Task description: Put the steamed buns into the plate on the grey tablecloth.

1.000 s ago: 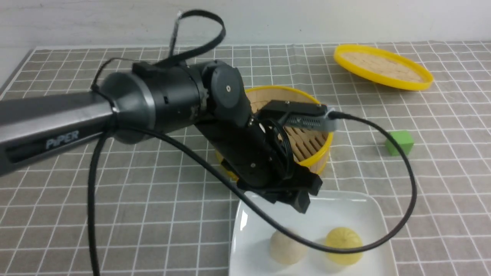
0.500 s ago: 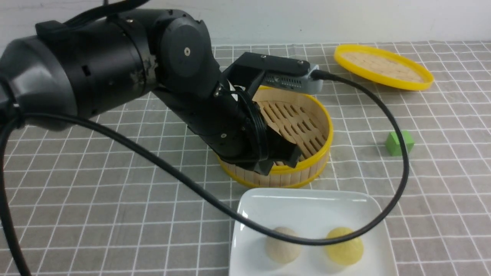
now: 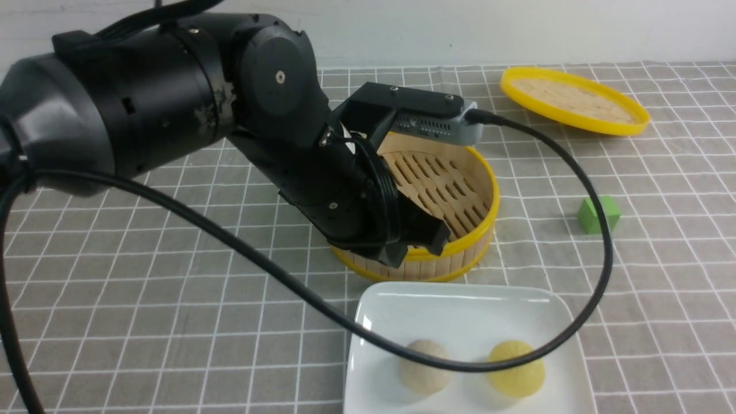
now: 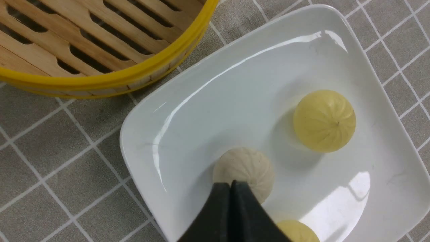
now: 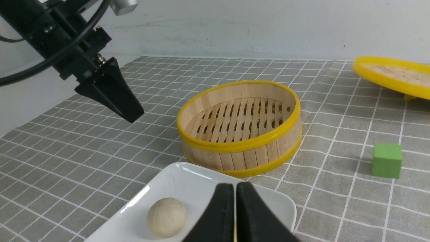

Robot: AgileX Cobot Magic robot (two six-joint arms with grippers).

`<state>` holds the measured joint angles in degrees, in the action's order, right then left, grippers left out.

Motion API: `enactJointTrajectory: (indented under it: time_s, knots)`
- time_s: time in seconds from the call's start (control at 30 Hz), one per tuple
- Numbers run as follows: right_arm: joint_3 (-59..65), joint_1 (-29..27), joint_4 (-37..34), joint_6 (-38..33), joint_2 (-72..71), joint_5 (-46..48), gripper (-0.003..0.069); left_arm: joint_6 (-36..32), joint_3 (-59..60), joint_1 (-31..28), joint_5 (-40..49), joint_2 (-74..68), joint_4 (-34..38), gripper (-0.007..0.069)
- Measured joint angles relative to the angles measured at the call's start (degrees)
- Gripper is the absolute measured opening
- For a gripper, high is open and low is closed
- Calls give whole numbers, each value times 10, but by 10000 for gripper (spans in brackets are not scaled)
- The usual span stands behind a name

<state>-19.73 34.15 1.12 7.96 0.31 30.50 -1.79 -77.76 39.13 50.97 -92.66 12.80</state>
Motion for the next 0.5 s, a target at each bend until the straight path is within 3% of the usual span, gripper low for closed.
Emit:
enactJointTrajectory:
  time_s: [0.5]
  knots:
    - [44,-20,-11,0,-10,-33,44,0,0,0,-6,0,0,13]
